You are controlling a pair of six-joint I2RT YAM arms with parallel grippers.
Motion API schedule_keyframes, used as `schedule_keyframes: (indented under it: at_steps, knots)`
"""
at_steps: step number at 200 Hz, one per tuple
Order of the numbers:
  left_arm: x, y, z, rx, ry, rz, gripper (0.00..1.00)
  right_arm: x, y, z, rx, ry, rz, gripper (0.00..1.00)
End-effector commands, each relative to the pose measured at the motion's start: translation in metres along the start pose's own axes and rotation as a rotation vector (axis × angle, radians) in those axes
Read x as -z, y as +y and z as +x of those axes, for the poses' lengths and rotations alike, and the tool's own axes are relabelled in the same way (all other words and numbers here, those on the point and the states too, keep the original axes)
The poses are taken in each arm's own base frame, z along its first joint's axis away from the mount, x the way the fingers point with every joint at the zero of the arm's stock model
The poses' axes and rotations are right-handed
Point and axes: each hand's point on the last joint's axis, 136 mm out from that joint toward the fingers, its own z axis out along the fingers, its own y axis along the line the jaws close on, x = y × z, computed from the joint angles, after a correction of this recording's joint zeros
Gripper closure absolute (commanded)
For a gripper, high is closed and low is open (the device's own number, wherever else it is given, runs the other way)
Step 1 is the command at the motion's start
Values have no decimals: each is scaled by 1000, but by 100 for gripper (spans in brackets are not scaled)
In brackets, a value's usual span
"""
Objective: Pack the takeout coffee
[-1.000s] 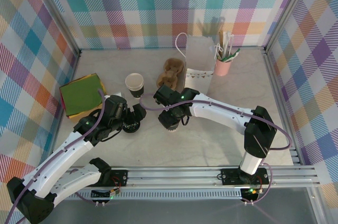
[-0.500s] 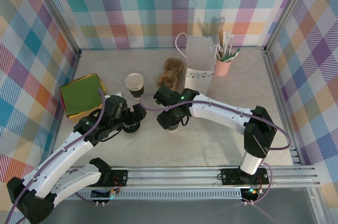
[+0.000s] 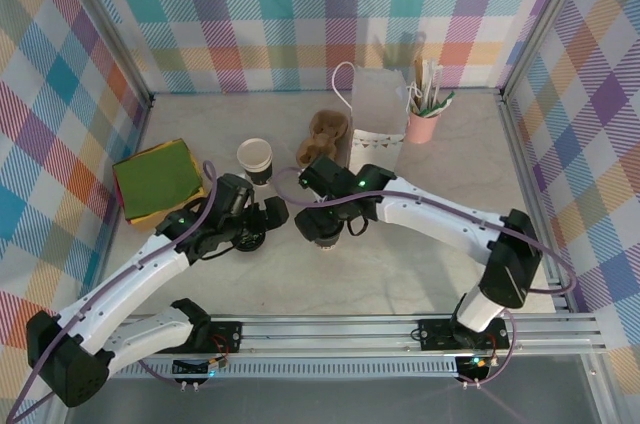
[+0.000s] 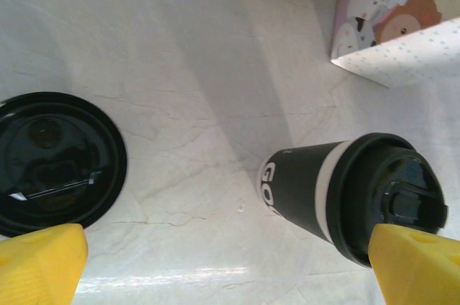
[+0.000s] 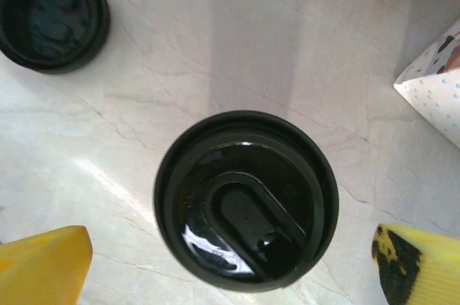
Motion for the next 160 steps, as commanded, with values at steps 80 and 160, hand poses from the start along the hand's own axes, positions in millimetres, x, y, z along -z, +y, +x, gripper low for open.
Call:
schedule_keyframes:
  at_steps: [80,160]
  knots:
    - [-40,-75,12,-51,132,214,33,7,-31,16,-504,-75,-396,36]
    - [-61,-83,23,-70,192,218,42,-8,-35,12,-578,-50,-481,45]
